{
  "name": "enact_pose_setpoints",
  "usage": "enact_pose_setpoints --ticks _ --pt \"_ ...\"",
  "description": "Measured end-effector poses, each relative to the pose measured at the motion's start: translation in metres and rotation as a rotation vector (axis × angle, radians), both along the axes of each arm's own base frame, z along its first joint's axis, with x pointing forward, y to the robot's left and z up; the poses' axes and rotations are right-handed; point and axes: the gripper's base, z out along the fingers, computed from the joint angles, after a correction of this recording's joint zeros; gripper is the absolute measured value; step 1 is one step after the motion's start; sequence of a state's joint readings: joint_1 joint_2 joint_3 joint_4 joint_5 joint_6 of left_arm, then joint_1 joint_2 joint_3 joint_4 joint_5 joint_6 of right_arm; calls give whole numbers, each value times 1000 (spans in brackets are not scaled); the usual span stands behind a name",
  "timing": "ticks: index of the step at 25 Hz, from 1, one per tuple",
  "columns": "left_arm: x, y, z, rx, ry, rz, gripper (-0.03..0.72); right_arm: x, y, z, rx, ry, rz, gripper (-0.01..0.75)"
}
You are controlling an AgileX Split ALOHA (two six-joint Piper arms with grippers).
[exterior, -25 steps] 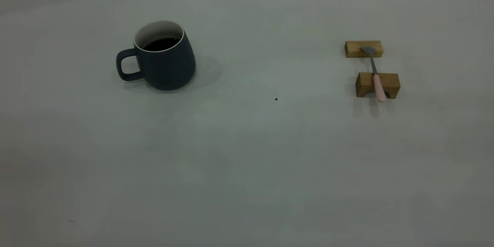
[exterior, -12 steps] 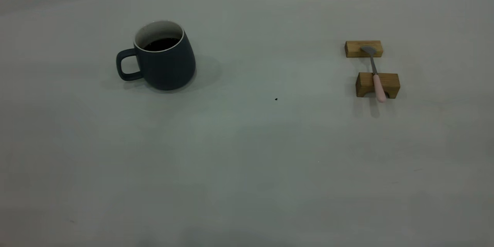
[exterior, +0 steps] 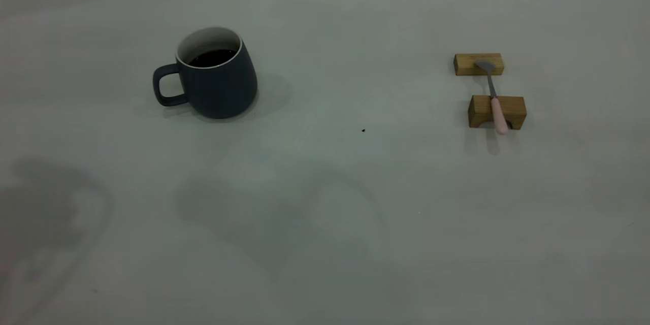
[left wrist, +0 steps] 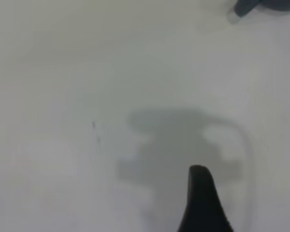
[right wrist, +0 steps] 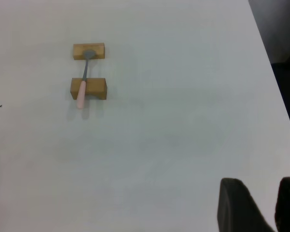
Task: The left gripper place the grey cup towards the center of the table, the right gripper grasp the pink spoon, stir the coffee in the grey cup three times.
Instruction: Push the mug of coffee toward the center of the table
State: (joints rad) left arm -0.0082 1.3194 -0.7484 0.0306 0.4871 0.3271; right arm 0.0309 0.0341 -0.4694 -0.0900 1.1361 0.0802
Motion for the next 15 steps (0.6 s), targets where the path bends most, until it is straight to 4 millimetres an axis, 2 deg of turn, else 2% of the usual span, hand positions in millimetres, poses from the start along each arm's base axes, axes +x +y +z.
enact_pose_setpoints --ticks 5,11,15 --pt "50 -5 -34 64 64 -155 567 0 0 0 0 0 0 240" --pt "98 -36 -82 136 170 -425 567 0 0 0 0 0 0 240" --pt "126 -50 -107 167 241 -549 567 0 0 0 0 0 0 240"
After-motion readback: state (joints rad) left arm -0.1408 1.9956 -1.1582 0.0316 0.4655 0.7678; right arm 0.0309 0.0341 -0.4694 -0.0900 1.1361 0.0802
